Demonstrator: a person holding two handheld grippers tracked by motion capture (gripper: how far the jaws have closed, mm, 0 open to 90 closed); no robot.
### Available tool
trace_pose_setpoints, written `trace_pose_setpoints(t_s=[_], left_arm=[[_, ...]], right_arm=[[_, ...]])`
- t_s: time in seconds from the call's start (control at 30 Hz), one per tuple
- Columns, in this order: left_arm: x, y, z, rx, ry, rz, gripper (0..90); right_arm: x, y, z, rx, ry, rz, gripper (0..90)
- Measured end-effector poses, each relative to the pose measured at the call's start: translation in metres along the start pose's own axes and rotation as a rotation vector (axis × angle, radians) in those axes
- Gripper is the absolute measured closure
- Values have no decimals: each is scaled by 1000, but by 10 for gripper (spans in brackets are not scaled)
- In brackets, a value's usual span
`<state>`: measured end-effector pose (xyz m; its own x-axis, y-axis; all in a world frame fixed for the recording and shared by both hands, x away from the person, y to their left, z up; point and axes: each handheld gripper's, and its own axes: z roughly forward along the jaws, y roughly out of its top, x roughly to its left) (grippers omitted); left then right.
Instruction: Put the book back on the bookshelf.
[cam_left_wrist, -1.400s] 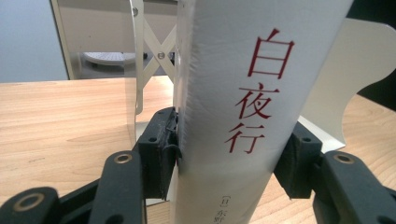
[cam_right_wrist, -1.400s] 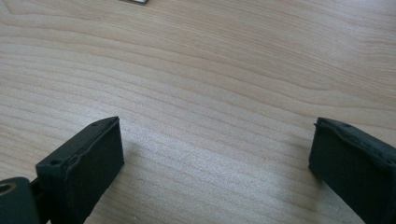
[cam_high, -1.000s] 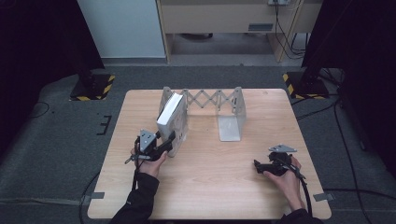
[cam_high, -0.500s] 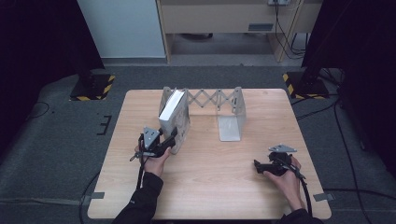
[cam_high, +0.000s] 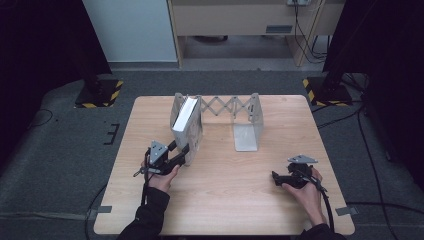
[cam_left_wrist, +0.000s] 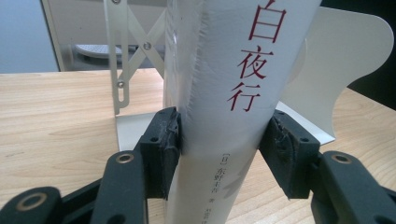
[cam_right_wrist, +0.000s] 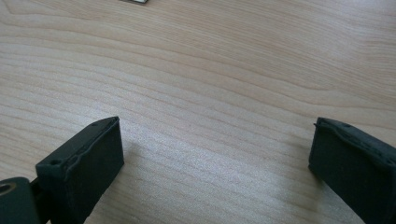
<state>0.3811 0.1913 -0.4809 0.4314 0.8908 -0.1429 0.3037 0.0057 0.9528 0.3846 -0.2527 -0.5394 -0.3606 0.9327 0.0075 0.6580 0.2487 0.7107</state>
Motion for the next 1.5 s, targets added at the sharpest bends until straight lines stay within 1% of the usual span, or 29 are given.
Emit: trace_pose_setpoints(t_s=[0.07,0.2,0.27,0.37,0.47,0.5,0.53,0.63,0.7,0.73,0.93,1.03,1.17,1.23,1.27,1.37,1.47,1.5], left_arm=[[-2,1,0,10,0,0,465],[-7,4,4,30,2,-20,456],[-9,4,6,29,0,-29,449],[-10,5,9,32,-10,-26,440],[-12,5,13,26,-10,-30,433],[-14,7,18,32,-4,-20,430],[-14,7,18,32,-4,-20,427],[-16,10,24,46,0,1,424],[-16,11,27,50,-2,21,424],[-16,11,29,39,2,20,425],[-13,10,33,22,12,21,428],[-13,14,37,33,27,42,428],[-13,15,43,26,43,43,426],[-12,16,46,29,44,47,426],[-11,16,47,23,42,40,427],[-8,15,50,11,46,37,427],[-6,15,51,2,40,35,427],[-5,15,52,-3,38,41,426]], right_arm=[[0,0,0,0,0,0,33],[0,0,0,0,0,0,34],[0,0,0,0,0,0,33],[0,0,0,1,2,-3,33],[0,0,0,-1,0,-2,33],[0,0,0,0,3,-5,34],[0,0,0,0,3,-5,34],[0,0,0,-1,1,-6,34],[0,0,0,0,1,-6,34],[0,0,0,0,2,-5,34],[0,0,0,-1,1,-6,34],[0,0,0,-1,1,-6,34],[0,0,0,0,2,-5,34],[0,0,0,-1,1,-6,34],[0,0,0,-1,0,-6,34],[0,0,0,-1,3,-6,34],[0,0,0,-1,2,-6,34],[0,0,0,-1,1,-6,34]])
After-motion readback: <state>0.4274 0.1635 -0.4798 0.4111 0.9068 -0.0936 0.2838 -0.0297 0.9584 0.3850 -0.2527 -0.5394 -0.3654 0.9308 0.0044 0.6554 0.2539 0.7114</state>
